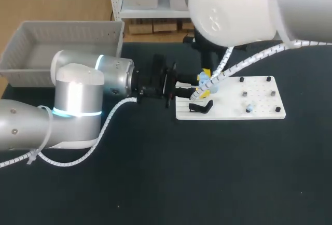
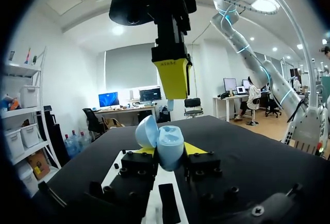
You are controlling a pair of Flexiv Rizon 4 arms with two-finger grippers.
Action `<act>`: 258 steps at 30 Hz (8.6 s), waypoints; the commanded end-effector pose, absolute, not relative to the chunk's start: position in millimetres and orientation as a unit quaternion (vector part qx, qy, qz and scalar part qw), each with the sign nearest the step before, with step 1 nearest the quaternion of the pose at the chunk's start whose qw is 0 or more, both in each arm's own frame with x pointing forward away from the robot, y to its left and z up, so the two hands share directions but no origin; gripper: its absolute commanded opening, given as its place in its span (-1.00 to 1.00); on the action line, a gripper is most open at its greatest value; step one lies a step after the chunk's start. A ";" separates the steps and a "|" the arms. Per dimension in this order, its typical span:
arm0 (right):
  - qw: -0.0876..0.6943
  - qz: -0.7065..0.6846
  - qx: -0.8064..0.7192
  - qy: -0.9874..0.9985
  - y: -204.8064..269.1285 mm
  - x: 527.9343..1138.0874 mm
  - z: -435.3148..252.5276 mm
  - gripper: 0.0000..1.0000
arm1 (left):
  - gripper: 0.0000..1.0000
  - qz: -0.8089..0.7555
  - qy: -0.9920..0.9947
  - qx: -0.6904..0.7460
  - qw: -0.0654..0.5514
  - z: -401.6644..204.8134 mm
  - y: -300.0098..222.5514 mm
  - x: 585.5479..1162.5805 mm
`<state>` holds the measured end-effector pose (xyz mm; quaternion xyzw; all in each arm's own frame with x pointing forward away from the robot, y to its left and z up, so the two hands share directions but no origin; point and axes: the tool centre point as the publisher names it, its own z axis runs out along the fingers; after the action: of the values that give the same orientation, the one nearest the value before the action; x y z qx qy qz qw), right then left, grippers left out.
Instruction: Pick up each earbud case from the left stands, insert the matching earbuds, close the lid, and place the case in the box.
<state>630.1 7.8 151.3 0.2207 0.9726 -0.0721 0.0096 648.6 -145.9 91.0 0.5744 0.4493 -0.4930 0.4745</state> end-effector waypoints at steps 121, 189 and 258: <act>0.077 0.006 0.195 0.978 -93.2 597.9 119.9 1.00 | -1.00 -0.491 0.450 0.573 0.478 90.5 -145.8 646.3; 0.065 0.033 0.227 0.971 -97.8 642.0 10.7 -0.24 | -1.00 -0.491 0.450 0.573 0.478 90.5 -145.8 646.3; 0.016 0.036 -0.047 0.998 -61.6 612.7 178.9 -1.00 | -1.00 -0.491 0.450 0.573 0.478 90.5 -145.8 646.3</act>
<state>612.1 -71.1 154.5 -0.0360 0.9976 0.0469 0.0361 648.4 -146.0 91.0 0.5742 0.4495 -0.4929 0.4746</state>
